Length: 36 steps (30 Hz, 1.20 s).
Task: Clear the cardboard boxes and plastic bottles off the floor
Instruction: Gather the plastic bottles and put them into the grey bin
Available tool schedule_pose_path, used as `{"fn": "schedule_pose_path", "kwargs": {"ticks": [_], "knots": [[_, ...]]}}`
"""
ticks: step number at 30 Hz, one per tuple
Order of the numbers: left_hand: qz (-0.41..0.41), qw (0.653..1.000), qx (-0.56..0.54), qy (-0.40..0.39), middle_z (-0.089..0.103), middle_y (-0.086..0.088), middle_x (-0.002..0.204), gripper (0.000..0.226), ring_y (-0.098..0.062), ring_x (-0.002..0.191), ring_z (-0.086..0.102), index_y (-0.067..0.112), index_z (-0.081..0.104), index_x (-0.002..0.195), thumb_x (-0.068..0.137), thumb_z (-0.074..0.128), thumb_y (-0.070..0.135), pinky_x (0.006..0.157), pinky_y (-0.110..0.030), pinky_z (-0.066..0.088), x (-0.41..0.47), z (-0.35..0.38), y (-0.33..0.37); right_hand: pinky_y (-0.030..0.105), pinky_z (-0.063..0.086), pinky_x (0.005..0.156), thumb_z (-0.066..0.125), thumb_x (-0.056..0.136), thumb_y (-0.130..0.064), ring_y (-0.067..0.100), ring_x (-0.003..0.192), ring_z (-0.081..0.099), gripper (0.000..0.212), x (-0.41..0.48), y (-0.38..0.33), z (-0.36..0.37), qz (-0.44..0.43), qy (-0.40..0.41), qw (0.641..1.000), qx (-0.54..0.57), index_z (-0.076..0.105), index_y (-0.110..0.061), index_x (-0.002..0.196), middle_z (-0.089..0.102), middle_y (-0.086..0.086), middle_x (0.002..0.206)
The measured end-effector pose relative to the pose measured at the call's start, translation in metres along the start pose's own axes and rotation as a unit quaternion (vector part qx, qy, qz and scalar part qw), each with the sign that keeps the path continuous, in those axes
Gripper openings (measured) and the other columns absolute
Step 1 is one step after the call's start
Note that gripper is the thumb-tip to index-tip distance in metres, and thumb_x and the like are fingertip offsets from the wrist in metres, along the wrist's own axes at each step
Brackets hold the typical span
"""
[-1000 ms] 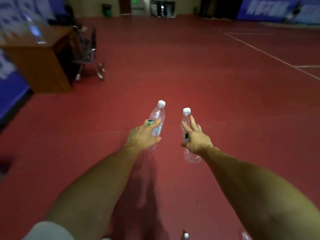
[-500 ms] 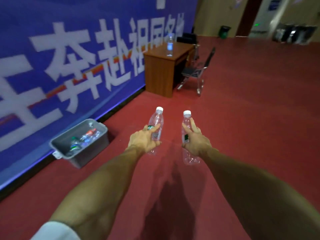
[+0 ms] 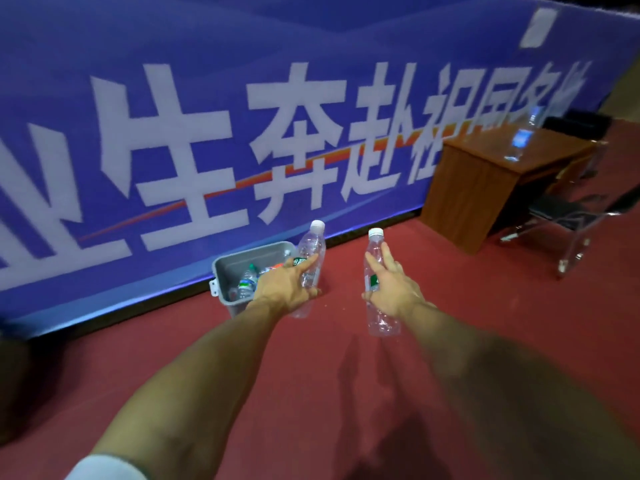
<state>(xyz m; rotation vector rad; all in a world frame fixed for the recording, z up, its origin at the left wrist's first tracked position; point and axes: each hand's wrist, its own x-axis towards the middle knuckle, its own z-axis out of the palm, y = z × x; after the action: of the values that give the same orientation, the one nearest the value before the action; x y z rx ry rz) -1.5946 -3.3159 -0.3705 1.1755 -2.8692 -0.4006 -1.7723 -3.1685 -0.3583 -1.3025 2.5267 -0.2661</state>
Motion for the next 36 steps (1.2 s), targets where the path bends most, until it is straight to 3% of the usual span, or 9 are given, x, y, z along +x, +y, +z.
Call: {"fn": "schedule_pose_path", "kwargs": {"ticks": [5, 10, 13, 16, 27, 36], "knots": [[-0.069, 0.997, -0.003, 0.014, 0.032, -0.002, 0.16, 0.076, -0.031, 0.123, 0.058, 0.049, 0.012, 0.155, 0.092, 0.051, 0.063, 0.093, -0.04, 0.048, 0.053, -0.018, -0.005, 0.044, 0.035, 0.113, 0.068, 0.093, -0.031, 0.026, 0.153, 0.01, 0.091, 0.086, -0.007, -0.025, -0.064, -0.019, 0.998, -0.009, 0.006, -0.038, 0.159, -0.028, -0.014, 0.162], [-0.128, 0.991, -0.037, 0.025, 0.033, -0.004, 0.16, 0.078, -0.03, 0.131, 0.052, 0.046, 0.013, 0.156, 0.091, 0.051, 0.067, 0.098, -0.04, 0.046, 0.096, -0.03, -0.03, 0.04, 0.039, 0.109, 0.068, 0.093, -0.032, 0.024, 0.153, 0.011, 0.1, 0.158, -0.034, -0.021, -0.132, -0.046, 0.99, -0.016, -0.007, -0.03, 0.16, -0.025, -0.01, 0.164], [-0.159, 0.987, -0.028, 0.024, 0.034, -0.005, 0.16, 0.08, -0.03, 0.132, 0.051, 0.044, 0.013, 0.157, 0.09, 0.052, 0.067, 0.098, -0.04, 0.046, 0.129, -0.035, -0.056, 0.036, 0.043, 0.103, 0.068, 0.094, -0.028, 0.023, 0.154, 0.01, 0.098, 0.204, -0.059, -0.015, -0.162, -0.056, 0.985, -0.02, -0.004, -0.033, 0.16, -0.027, -0.01, 0.163], [-0.179, 0.983, -0.027, 0.033, 0.038, -0.007, 0.157, 0.081, -0.032, 0.13, 0.052, 0.043, 0.014, 0.157, 0.09, 0.055, 0.065, 0.099, -0.042, 0.046, 0.167, -0.038, -0.089, 0.039, 0.041, 0.109, 0.068, 0.094, -0.028, 0.024, 0.154, 0.009, 0.096, 0.255, -0.084, -0.006, -0.181, -0.066, 0.981, -0.017, -0.001, -0.034, 0.16, -0.027, -0.011, 0.162], [-0.224, 0.972, -0.059, 0.045, 0.043, -0.005, 0.154, 0.077, -0.032, 0.129, 0.053, 0.038, 0.02, 0.157, 0.092, 0.056, 0.061, 0.097, -0.04, 0.047, 0.307, -0.06, -0.201, 0.043, 0.038, 0.111, 0.068, 0.094, -0.035, 0.025, 0.154, 0.011, 0.088, 0.428, -0.165, 0.018, -0.182, -0.095, 0.978, -0.027, 0.008, -0.036, 0.16, -0.026, -0.011, 0.163], [-0.254, 0.967, -0.03, 0.019, 0.03, -0.005, 0.161, 0.079, -0.036, 0.119, 0.059, 0.041, 0.007, 0.158, 0.095, 0.051, 0.06, 0.087, -0.042, 0.05, 0.405, -0.05, -0.249, 0.046, 0.037, 0.114, 0.068, 0.094, -0.03, 0.024, 0.154, 0.005, 0.088, 0.548, -0.194, 0.028, -0.217, -0.11, 0.97, -0.023, 0.01, -0.038, 0.159, -0.025, -0.016, 0.162]]}}
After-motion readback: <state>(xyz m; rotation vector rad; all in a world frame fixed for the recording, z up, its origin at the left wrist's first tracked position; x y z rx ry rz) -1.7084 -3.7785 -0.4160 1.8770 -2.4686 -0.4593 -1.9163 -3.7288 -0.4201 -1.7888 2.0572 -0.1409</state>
